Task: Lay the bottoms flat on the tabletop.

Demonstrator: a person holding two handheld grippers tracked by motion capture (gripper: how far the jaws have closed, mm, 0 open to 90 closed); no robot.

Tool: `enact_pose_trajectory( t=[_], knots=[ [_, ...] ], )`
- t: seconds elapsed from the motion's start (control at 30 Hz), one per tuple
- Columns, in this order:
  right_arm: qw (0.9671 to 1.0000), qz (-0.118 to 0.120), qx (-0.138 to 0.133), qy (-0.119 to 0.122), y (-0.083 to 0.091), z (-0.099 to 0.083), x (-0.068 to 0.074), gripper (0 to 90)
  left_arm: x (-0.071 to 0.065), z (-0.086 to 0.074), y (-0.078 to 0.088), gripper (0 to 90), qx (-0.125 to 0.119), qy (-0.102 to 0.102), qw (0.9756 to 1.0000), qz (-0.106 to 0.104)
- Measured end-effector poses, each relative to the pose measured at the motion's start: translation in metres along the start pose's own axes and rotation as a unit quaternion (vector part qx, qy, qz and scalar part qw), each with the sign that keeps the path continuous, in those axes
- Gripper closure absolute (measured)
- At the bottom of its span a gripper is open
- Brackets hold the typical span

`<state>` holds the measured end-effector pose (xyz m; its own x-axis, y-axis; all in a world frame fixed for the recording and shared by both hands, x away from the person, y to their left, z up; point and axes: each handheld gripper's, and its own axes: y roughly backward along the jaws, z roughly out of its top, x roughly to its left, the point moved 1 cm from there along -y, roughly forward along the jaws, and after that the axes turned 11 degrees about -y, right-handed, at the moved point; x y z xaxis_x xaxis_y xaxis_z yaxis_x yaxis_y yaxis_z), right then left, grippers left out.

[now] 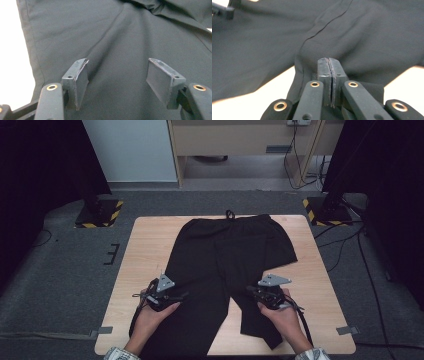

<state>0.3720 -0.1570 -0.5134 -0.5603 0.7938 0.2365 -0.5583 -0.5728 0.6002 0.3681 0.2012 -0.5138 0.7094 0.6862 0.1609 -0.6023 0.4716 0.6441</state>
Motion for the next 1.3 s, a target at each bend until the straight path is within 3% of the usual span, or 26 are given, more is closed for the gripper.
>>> enact_pose_trajectory(
  t=[0.1, 0.17, 0.23, 0.27, 0.3, 0.37, 0.4, 0.43, 0.47, 0.57, 0.63, 0.67, 0.7, 0.87, 1.0, 1.1, 1.3],
  knots=[
    [0.9999, 0.011, 0.008, -0.004, 0.000, -0.004, 0.008, 87.8, -0.002, 0.001, 0.001, 33.1, 0.000, -0.002, 1.0000, -0.003],
    [0.9997, 0.011, 0.016, 0.011, 0.000, -0.005, 0.011, 77.9, -0.002, 0.002, 0.001, 33.1, -0.004, 0.000, 1.0000, -0.004],
    [0.9998, -0.005, 0.010, 0.014, 0.003, -0.003, 0.008, 62.4, -0.004, 0.005, 0.001, 33.1, -0.004, -0.005, 1.0000, -0.004],
    [0.9997, -0.020, 0.011, 0.011, 0.007, 0.000, 0.002, 50.3, -0.007, 0.007, 0.000, 33.1, -0.008, -0.004, 0.9999, -0.008],
    [0.9997, -0.020, 0.011, 0.011, 0.007, 0.000, 0.002, 50.3, -0.007, 0.007, 0.000, 33.0, -0.008, -0.004, 0.9999, -0.008],
    [0.9997, -0.024, 0.002, 0.002, 0.015, 0.002, -0.007, 40.3, -0.009, 0.013, -0.002, 33.1, -0.010, -0.008, 0.9998, -0.013],
    [0.9996, -0.027, 0.002, -0.006, 0.021, 0.002, -0.017, 30.8, -0.012, 0.021, -0.007, 33.1, -0.007, -0.016, 0.9997, -0.019],
    [0.9996, -0.027, 0.002, -0.006, 0.021, 0.002, -0.017, 30.8, -0.012, 0.021, -0.007, 33.1, -0.007, -0.016, 0.9997, -0.019],
    [0.9993, -0.035, 0.002, -0.012, 0.027, -0.001, -0.029, 26.8, -0.016, 0.031, -0.016, 33.1, -0.006, -0.022, 0.9994, -0.027],
    [0.9992, -0.029, -0.002, -0.028, 0.032, -0.005, -0.041, 22.4, -0.022, 0.043, -0.026, 34.0, -0.012, -0.018, 0.9990, -0.038],
    [0.9989, -0.025, 0.005, -0.038, 0.034, -0.007, -0.049, 32.5, -0.029, 0.056, -0.037, 34.7, -0.017, -0.016, 0.9985, -0.049],
    [0.9990, -0.024, 0.003, -0.037, 0.037, -0.008, -0.053, 49.1, -0.036, 0.067, -0.048, 36.0, -0.014, -0.021, 0.9981, -0.056],
    [0.9990, -0.024, 0.003, -0.037, 0.037, -0.008, -0.053, 49.1, -0.036, 0.067, -0.048, 37.1, -0.014, -0.021, 0.9981, -0.056],
    [0.9991, -0.030, 0.005, -0.031, 0.036, -0.015, -0.050, 77.0, -0.058, 0.087, -0.073, 40.5, -0.003, -0.038, 0.9961, -0.080],
    [0.9989, -0.040, 0.009, -0.023, 0.035, -0.019, -0.046, 77.7, -0.064, 0.091, -0.084, 41.8, 0.001, -0.039, 0.9948, -0.094],
    [0.9984, -0.044, 0.019, -0.028, 0.035, -0.024, -0.043, 71.9, -0.067, 0.094, -0.096, 42.0, 0.014, -0.046, 0.9944, -0.094],
    [0.9977, -0.030, 0.044, -0.041, 0.029, -0.035, -0.036, 50.0, -0.068, 0.098, -0.115, 42.8, 0.031, -0.043, 0.9936, -0.100]
  ],
)
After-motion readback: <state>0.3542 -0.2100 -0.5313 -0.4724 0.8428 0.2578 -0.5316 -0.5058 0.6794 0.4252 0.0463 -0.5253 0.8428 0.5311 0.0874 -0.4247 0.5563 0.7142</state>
